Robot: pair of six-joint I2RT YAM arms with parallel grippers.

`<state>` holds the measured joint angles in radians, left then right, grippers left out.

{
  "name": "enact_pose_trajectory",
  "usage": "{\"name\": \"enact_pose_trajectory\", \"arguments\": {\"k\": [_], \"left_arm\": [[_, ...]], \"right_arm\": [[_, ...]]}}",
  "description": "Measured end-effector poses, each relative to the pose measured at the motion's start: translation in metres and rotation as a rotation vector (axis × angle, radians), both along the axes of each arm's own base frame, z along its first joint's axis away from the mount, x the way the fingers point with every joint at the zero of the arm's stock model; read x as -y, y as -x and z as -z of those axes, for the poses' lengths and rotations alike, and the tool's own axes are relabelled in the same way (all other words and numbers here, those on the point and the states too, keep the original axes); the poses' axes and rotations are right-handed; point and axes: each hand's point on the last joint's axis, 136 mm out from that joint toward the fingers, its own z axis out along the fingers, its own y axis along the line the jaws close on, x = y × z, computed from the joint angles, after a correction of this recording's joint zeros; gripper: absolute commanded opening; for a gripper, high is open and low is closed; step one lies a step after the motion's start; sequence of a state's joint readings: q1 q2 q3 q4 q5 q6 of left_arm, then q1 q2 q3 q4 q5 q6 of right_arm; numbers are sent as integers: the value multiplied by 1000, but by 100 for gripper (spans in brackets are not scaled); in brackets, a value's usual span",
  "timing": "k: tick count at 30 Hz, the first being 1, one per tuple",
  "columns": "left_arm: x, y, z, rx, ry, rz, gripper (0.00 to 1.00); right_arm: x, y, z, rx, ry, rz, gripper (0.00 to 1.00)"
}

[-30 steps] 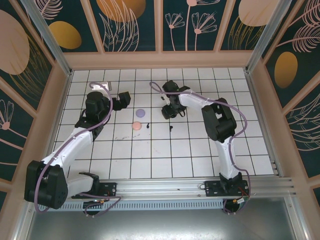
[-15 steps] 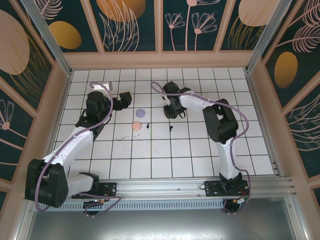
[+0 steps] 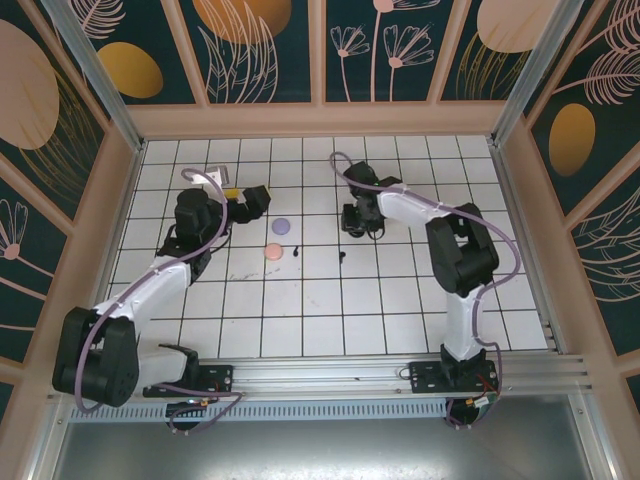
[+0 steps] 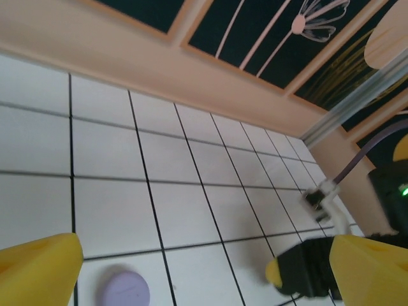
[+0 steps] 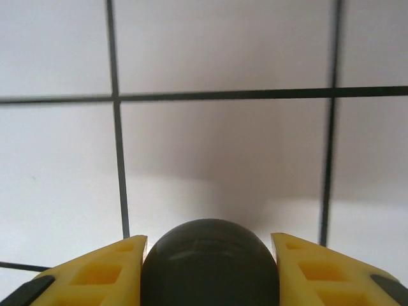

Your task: Insert the wireless bluetooth earbuds into the charging case

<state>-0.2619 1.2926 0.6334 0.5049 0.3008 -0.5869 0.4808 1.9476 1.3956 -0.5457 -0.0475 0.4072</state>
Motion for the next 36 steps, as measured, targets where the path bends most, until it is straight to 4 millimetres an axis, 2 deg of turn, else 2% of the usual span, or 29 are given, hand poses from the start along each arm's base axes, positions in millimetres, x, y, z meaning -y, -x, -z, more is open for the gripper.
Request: {"name": "enact_pose_trajectory", "arguments": {"k": [3, 5, 11, 16, 19, 22, 29, 36], "left_arm": [[11, 6, 20, -44, 47, 30, 99], [21, 11, 26, -59, 65, 56, 99], [55, 19, 15, 4, 134, 126, 99], [72, 20, 29, 4, 173, 150, 99], [77, 20, 41, -18, 187, 153, 99], [78, 19, 44, -25, 198, 143, 99], [74, 15, 40, -10, 202, 112, 99], [70, 12, 25, 14, 207, 88, 99]], "right_arm": [[8, -7, -12, 6, -101, 117, 36], [8, -8, -16, 3, -151, 172, 36], [-4, -5, -21, -29, -292, 300, 36], [-10, -12, -31, -33, -378, 386, 36], [-10, -13, -35, -32, -396, 418, 36], [-7, -14, -35, -27, -389, 450, 36], [13, -9, -22, -24, -301, 522, 35], [29, 12, 1, -56, -168, 570, 35]]}}
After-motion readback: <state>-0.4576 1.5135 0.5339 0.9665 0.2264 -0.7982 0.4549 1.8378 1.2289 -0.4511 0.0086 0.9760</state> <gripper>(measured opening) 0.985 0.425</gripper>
